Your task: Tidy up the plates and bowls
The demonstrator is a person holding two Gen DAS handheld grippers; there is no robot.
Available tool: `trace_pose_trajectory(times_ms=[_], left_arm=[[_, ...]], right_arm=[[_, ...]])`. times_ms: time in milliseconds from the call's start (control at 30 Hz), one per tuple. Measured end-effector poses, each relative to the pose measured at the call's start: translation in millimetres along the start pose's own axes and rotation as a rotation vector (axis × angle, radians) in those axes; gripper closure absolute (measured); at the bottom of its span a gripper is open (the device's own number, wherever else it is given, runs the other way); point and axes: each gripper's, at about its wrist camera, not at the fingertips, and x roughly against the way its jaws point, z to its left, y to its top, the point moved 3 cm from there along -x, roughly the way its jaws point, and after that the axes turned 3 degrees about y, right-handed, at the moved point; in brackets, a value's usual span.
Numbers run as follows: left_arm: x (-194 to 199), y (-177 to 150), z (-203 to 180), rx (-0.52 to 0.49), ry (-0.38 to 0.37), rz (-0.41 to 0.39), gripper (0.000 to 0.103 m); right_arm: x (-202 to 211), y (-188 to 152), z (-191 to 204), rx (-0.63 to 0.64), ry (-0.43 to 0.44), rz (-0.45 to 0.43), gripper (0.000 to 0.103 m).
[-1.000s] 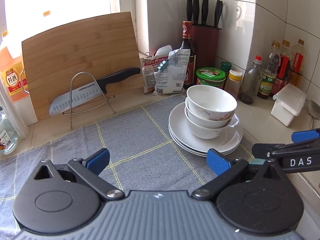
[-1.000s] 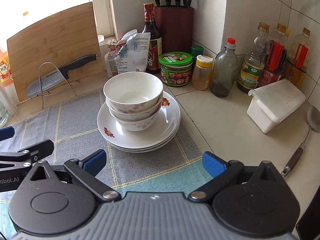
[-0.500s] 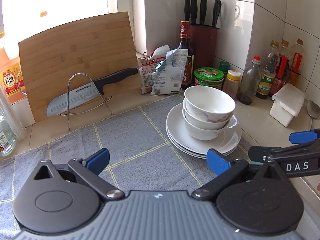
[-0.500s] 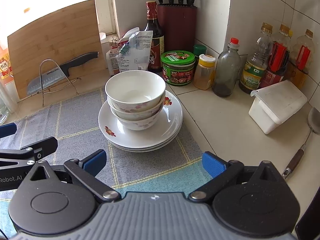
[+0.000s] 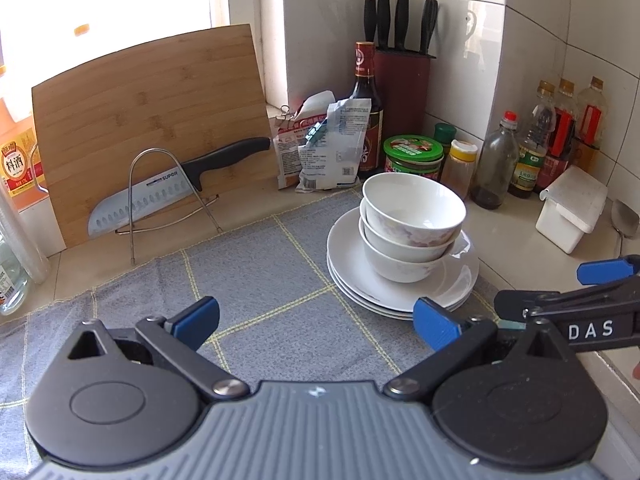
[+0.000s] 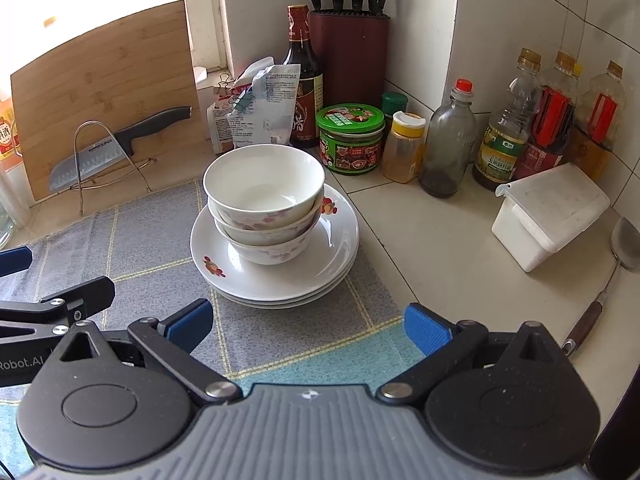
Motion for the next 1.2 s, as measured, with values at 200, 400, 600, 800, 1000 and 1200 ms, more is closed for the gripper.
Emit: trace_pose_trajectory(times_ms=[200,400,600,800,1000,1200], left_arm=[[-0.7,-0.6,-0.7,0.001,0.001,0.003,0.001],[-1.4,-0.7,-0.3,0.001,0.0,0.004,0.001],[-3.5,-1.0,-1.3,-0.001,-0.002,0.009,0.001],[-4.2,-0.8,-2.9,-0.004,-0.001,0.012,0.001],[-4.4,-0.6,-3.4,-0.007,-0.002,0.011,0.001],[-4.7,-0.2,-4.0,-0.007,-0.003,0.011,0.001]], right_arm=[[-0.7,1.2,-0.1,0.005,-0.004,0.001,0.0],[-0.5,1.5,-0.2,0.006,-0.005,0.001,0.0],[-1.9,2.3,-1.8,0.007,-0.005,0.005,0.0],[-1.5,2.8,-3.8,0.009,-0.009,0.001,0.0],[-2.0,3.1,-3.4,0.008,-0.009,0.001,0.0],[-2.3,3.3,-3.3,0.009,-0.009,0.001,0.0]])
